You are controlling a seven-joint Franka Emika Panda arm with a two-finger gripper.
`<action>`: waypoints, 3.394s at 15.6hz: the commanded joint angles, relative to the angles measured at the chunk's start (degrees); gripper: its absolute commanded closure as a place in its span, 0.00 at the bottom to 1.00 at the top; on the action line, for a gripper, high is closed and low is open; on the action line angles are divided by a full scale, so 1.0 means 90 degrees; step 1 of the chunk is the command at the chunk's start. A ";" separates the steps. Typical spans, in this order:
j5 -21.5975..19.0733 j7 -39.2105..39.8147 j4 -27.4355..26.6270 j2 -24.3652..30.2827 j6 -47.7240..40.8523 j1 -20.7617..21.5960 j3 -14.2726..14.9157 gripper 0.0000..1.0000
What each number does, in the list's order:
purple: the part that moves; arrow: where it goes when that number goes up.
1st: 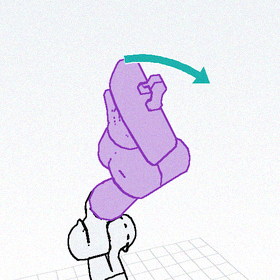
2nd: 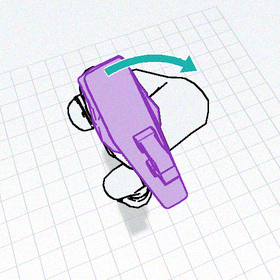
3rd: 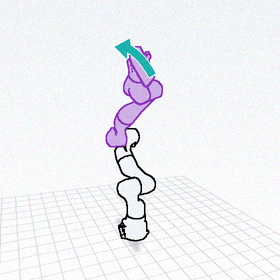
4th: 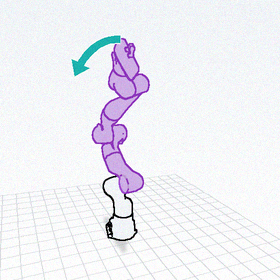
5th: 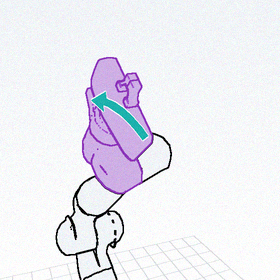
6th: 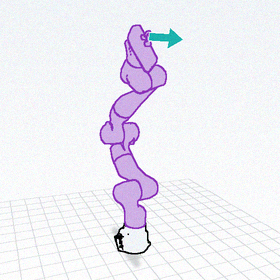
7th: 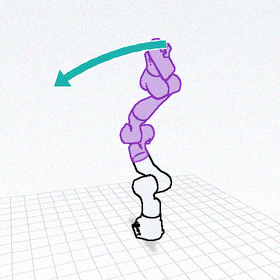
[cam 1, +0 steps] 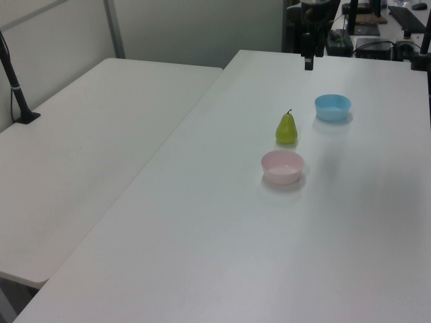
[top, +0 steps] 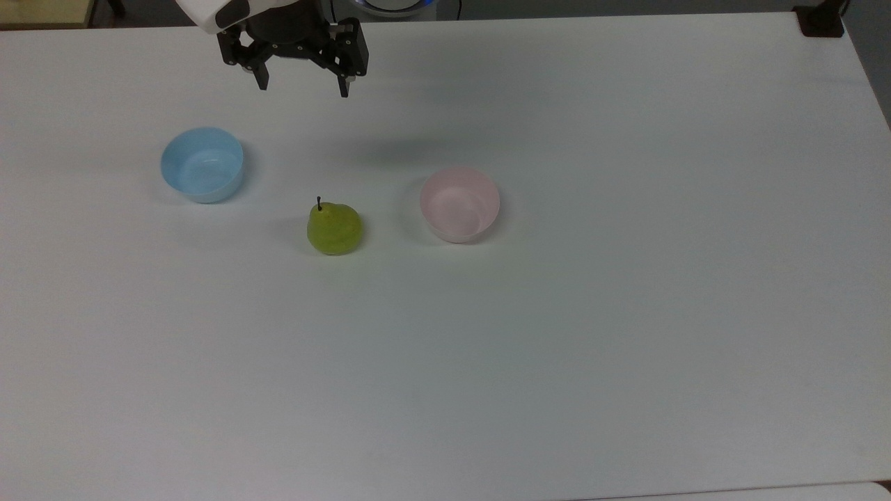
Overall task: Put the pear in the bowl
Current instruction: 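Move the open gripper over the green pear, then lower the gripper around the green pear and close it, then lift the pear and carry it over the pink bowl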
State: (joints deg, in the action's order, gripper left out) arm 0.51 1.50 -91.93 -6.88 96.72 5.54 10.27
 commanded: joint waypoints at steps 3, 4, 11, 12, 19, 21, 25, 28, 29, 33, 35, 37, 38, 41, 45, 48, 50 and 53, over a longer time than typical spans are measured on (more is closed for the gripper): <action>-0.0017 -0.0029 0.0058 -0.0075 -0.0063 0.0303 0.0344 0.00; -0.0027 -0.0029 0.0068 -0.0114 -0.0054 0.0303 0.0344 0.00; -0.0192 0.0145 0.0370 -0.0397 -0.0034 0.0303 0.0402 0.00; -0.0309 0.0282 0.0428 -0.0504 -0.0034 0.0303 0.0402 0.00; -0.0398 0.0702 0.0586 -0.1363 0.0473 0.0313 0.0471 0.00; -0.0398 0.0946 0.0566 -0.1656 0.0765 0.0322 0.0519 0.00; -0.0350 0.1005 0.0439 -0.1989 0.1187 0.0479 0.0588 0.00; -0.0340 0.1240 0.0312 -0.2165 0.1197 0.0518 0.0588 0.00; -0.0320 0.1259 0.0273 -0.2252 0.1206 0.0537 0.0588 0.00; -0.0320 0.1192 0.0107 -0.2497 0.1791 0.0576 0.0588 0.00; -0.0320 0.1182 0.0097 -0.2575 0.1909 0.0576 0.0588 0.09; -0.0310 0.1191 0.0097 -0.2575 0.1910 0.0586 0.0588 0.41; -0.0320 0.1182 0.0097 -0.2566 0.1909 0.0605 0.0588 0.61; -0.0330 0.1172 0.0107 -0.2459 0.1793 0.0615 0.0598 0.76; -0.0398 0.1162 0.0156 -0.1737 0.1257 0.0606 0.0607 0.76; -0.0418 0.0988 0.0175 -0.1278 0.1041 0.0703 0.0607 0.75; -0.0418 0.0607 0.0233 -0.1237 0.1011 0.1102 0.0666 0.74; -0.0418 0.0177 0.0253 -0.1257 0.1001 0.1610 0.0686 0.68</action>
State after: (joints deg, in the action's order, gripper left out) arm -2.35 7.35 -88.68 -18.68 106.26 14.03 14.41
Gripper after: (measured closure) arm 0.211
